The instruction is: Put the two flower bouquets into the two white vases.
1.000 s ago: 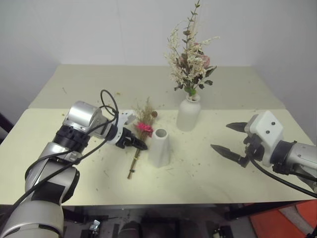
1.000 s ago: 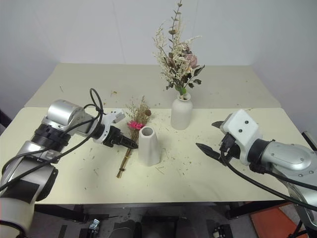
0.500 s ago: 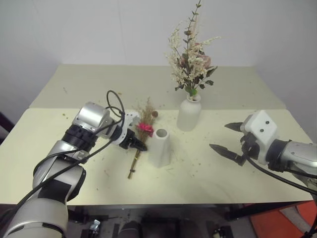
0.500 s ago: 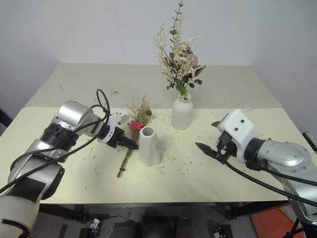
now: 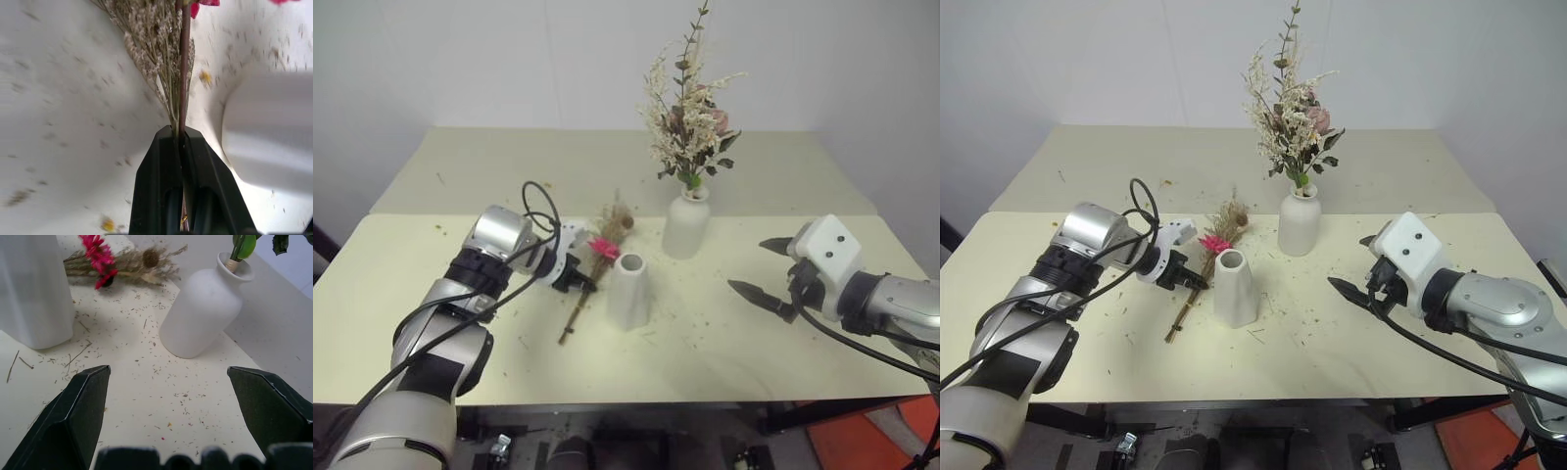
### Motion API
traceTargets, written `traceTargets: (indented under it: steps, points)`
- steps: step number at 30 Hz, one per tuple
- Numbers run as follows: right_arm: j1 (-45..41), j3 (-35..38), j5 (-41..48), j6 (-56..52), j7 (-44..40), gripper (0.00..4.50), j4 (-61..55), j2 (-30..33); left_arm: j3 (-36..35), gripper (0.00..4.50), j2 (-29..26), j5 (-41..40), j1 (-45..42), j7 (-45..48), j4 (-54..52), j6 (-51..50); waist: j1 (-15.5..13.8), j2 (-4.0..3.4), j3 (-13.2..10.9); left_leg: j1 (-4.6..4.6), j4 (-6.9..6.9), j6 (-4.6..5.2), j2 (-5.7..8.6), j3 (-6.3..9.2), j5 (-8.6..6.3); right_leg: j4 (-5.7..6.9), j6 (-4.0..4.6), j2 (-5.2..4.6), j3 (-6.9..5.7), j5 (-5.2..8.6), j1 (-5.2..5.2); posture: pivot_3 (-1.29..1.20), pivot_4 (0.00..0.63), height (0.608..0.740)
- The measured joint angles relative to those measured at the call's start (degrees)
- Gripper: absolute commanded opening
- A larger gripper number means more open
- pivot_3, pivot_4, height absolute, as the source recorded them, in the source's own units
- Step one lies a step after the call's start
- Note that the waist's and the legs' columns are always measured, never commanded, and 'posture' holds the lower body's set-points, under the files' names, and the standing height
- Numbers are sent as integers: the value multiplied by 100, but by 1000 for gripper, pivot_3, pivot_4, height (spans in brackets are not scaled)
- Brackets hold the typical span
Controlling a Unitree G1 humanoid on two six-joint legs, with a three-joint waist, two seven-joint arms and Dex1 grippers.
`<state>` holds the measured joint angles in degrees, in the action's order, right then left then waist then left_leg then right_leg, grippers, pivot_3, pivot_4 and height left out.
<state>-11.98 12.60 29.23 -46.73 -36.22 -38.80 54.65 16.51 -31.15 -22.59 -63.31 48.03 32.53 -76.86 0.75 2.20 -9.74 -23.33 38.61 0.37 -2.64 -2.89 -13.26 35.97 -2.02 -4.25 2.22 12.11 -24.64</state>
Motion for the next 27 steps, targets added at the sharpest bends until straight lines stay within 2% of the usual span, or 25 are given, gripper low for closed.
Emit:
traceTargets:
  steps: [4, 8, 10, 13, 16, 18, 23, 27]
  points:
    - [298, 701, 498, -91, -363, 4500, -42, 2, -1253, 43, -328, -159, 2, -253, -340, 322, -1, 1, -1, -9, 0, 2, 0, 2, -1, 1, -1, -2, -1, 0, -7, 0, 150, 740]
    - [522, 1328, 860, -105, -735, 4500, -54, 7, -2099, 43, -600, -394, 22, -327, -702, 362, -4, 1, -1, -10, 4, 2, 0, 1, -1, 4, -2, -4, -1, -1, -8, 0, 150, 740]
    - [679, 1989, 1300, -126, -1164, 4500, -44, 72, -3020, 43, -783, -707, 54, -477, -1168, 378, -4, 1, -1, -7, 9, 1, -1, 2, -1, 8, -3, -4, -4, -1, -5, 0, 150, 740]
    - [852, 2619, 1670, -57, -1707, 4500, 31, 192, -3554, 43, -811, -923, 765, -383, -2601, 1270, -5, -1, 1, 28, 4, 1, -4, -1, -3, -1, -4, -7, -7, 1, 36, 0, 150, 740]
    - [931, 2889, 1880, 165, -2104, 4500, 99, 192, -3660, 43, -603, -1289, 1368, -71, -3350, 1780, -39, 0, 0, 31, 12, 0, -4, 0, -2, 2, -4, -7, -12, 0, 41, 0, 150, 740]
    - [1028, 2904, 1884, 335, -2232, 4500, 109, 191, -3669, 43, -530, -1570, 1417, 232, -3391, 1991, -57, 1, -1, 30, 18, 0, -4, 1, -2, 3, -5, -5, -14, 0, 42, 0, 150, 740]
    - [1245, 2607, 1502, 971, -2294, 4500, 107, 35, -3670, 43, -495, -2325, 1098, 1383, -2683, 2127, -35, 1, 0, 36, 17, 0, -4, -1, -2, 4, -13, -3, -11, 5, 45, 0, 150, 740]
    - [1289, 2327, 1322, 1219, -2165, 4500, 82, -112, -3505, 43, -130, -2496, 725, 1978, -2117, 2529, -46, 1, -1, 24, 19, 1, -1, 3, -2, 1, -7, -5, -13, 1, 41, 0, 150, 740]
